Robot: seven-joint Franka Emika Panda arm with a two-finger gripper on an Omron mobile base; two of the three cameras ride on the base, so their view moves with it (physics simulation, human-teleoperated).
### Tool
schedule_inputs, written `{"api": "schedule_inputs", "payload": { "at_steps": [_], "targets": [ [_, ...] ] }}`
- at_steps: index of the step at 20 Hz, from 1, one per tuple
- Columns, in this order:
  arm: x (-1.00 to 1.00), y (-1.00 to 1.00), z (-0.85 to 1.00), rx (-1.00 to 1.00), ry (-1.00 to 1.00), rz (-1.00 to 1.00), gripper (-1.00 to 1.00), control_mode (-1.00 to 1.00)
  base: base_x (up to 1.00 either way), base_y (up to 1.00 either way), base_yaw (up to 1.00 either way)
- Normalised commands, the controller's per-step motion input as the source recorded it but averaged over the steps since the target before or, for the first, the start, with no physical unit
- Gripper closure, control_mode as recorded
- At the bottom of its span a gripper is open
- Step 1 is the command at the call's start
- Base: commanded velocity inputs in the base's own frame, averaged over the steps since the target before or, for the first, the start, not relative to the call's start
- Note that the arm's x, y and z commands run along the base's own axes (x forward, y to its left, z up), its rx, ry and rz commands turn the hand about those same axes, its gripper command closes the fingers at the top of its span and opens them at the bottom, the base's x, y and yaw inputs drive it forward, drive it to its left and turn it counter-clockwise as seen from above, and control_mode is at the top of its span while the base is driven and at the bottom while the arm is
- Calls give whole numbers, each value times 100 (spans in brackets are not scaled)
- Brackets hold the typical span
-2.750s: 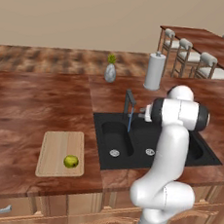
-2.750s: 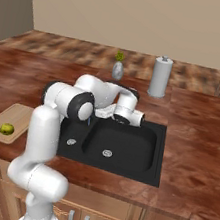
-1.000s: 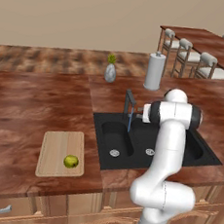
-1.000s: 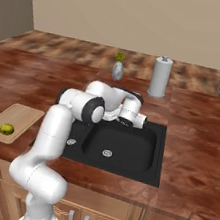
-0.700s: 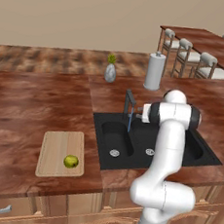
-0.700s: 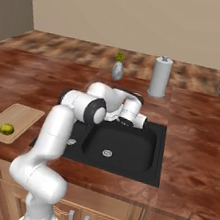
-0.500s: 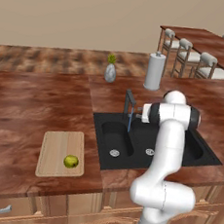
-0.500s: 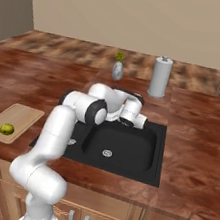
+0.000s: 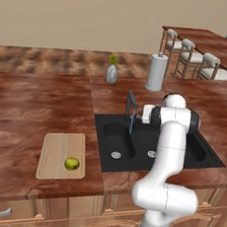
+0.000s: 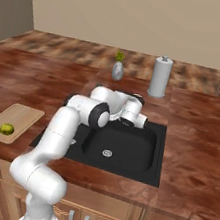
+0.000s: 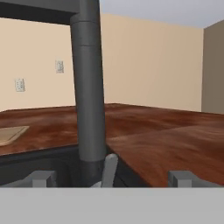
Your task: Pick the pear from the sink and place it on the cutting board to airdry. Then turn off the sink faucet.
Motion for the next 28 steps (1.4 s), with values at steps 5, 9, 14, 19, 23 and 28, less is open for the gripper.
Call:
{"api": "schedule_inputs", "payload": {
  "at_steps": [5,9,14,19,23,28],
  "targets": [
    [21,0,-4,1,0,1,-100,-100,0,0,0],
    [20,0,-6,0,0,2,-100,-100,0,0,0],
    [8,10,-8,0,0,3,-100,-100,0,0,0],
    [0,43,-8,0,0,2,-100,-100,0,0,0],
    [0,72,-8,0,0,3,-100,-100,0,0,0],
    [1,89,-1,0,0,3,-100,-100,0,0,0]
  ]
}}
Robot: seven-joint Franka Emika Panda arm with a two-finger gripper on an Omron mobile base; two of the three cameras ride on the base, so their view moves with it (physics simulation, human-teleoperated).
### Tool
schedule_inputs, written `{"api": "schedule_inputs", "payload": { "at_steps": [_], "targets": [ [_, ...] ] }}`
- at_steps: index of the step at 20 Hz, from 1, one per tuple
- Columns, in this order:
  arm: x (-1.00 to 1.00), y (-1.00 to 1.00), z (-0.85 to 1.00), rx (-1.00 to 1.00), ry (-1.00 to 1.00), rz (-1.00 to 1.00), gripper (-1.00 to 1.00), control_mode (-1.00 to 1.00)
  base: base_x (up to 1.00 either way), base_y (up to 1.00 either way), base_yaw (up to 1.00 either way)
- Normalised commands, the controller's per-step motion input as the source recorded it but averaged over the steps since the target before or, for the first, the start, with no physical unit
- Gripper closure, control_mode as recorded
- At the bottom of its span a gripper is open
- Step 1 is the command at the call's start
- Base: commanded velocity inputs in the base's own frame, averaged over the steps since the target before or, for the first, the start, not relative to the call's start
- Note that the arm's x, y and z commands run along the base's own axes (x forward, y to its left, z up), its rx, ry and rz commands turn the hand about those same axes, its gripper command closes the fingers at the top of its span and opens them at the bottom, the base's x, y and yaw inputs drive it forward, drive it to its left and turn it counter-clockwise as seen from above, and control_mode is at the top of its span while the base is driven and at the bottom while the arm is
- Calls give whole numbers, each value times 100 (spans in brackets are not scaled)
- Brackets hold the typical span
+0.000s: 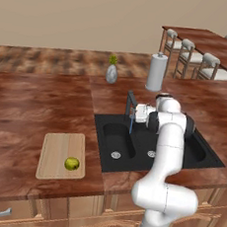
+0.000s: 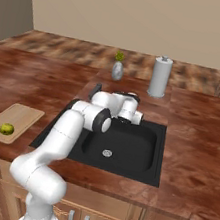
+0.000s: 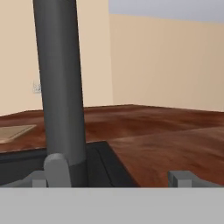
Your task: Pick the pear from the sink and place it on the cutting board to airdry. Then turn off the sink faucet.
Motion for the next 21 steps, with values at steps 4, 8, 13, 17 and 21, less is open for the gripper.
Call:
{"api": "schedule_inputs", "payload": {
  "at_steps": [4,8,13,17,21],
  "targets": [
    [3,98,0,-1,0,5,-100,-100,0,0,0],
    [0,100,0,-5,0,7,-100,-100,0,0,0],
    [1,100,0,-12,0,10,-100,-100,0,0,0],
    [0,100,0,-14,0,10,-100,-100,0,0,0],
    [0,94,0,-9,0,9,-100,-100,0,0,0]
  ]
}}
